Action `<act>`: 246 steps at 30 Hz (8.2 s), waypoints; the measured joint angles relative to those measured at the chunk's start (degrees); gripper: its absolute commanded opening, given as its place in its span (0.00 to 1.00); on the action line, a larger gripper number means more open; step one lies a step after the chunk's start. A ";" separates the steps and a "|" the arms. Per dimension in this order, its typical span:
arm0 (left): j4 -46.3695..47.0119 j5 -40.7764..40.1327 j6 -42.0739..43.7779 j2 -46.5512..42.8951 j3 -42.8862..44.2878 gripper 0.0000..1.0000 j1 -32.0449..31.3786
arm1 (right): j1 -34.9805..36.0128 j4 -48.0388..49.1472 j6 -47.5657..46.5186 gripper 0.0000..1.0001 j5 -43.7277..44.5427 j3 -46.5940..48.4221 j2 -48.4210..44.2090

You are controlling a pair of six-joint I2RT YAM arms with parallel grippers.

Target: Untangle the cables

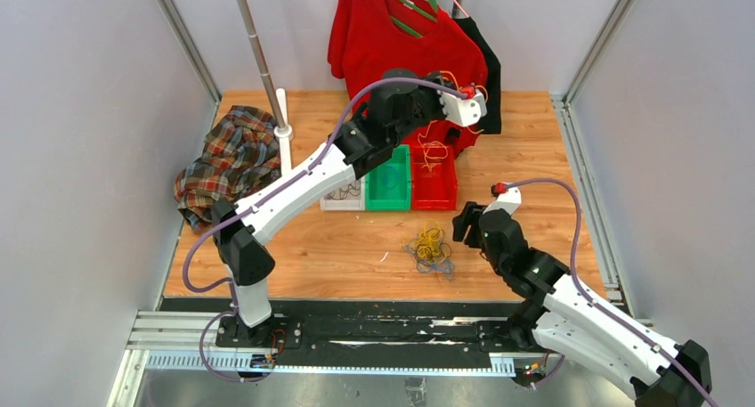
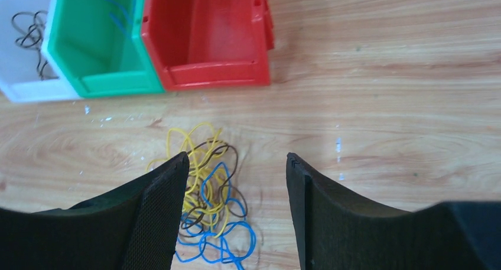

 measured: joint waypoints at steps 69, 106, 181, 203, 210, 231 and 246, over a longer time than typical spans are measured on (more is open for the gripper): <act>-7.37 3.10 -7.61 0.96 -25.00 0.00 7.37 | -17.57 -0.79 1.01 0.46 4.46 5.01 10.56; -10.97 3.37 -6.29 12.59 -15.37 0.00 -0.61 | -19.87 -0.94 1.05 0.45 3.65 3.58 5.88; -44.37 44.74 -15.76 18.58 -4.13 0.54 0.59 | -14.16 -5.20 1.84 0.32 1.27 0.20 2.49; -44.44 43.82 -8.76 22.34 -3.28 0.26 0.79 | -14.16 -5.20 1.51 0.28 1.11 0.20 2.29; -44.50 44.17 -10.56 22.95 -3.28 0.03 0.79 | -14.16 -5.18 1.29 0.27 1.07 0.20 2.19; -44.89 31.50 -31.04 -2.34 -10.12 0.01 0.79 | -8.44 15.37 -7.37 0.70 -19.12 -2.08 -6.43; -45.13 28.76 -39.19 -4.94 -10.82 0.01 0.79 | -1.33 24.61 -11.89 0.69 -24.30 -2.05 -0.59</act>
